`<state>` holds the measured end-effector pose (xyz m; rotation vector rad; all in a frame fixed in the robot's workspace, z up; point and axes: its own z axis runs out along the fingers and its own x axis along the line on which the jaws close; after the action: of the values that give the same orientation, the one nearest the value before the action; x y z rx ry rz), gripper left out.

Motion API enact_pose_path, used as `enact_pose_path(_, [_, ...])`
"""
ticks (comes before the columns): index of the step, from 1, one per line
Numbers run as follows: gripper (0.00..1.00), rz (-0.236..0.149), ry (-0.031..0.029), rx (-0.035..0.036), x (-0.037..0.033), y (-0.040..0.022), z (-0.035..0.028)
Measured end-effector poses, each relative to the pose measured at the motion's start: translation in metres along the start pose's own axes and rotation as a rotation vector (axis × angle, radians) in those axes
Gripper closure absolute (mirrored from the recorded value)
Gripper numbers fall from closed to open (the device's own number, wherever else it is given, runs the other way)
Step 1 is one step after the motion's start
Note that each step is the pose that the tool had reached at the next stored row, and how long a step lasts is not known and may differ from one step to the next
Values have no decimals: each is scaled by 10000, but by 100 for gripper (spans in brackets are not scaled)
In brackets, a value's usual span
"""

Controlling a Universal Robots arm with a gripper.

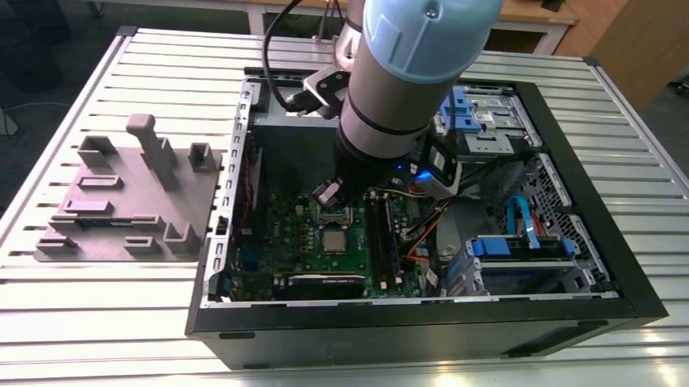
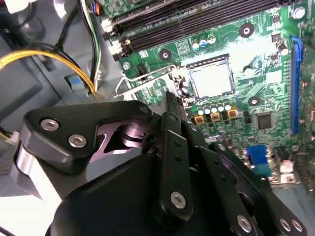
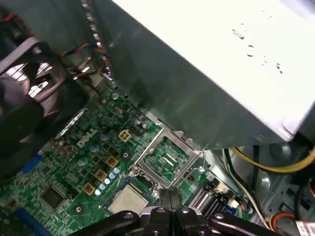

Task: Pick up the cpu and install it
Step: 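Close the cpu cover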

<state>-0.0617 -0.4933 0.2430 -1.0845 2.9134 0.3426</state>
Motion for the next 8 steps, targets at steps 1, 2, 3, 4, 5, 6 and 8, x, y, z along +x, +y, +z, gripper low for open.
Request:
enact_pose_path(1, [89, -184, 38, -17, 0, -1, 5])
enact_pose_path(2, [89, -361, 74, -33, 1, -2, 10])
enact_pose_path(3, [89, -606, 123, -56, 1, -3, 17])
enact_pose_path(4, [89, -780, 159, -72, 2, -4, 22])
enact_pose_path(5, [89, -957, 195, -88, 2, -5, 27])
enact_pose_path(6, [89, -1131, 231, -104, 3, -6, 32])
enact_pose_path(8, [89, -1482, 304, -136, 4, -8, 41])
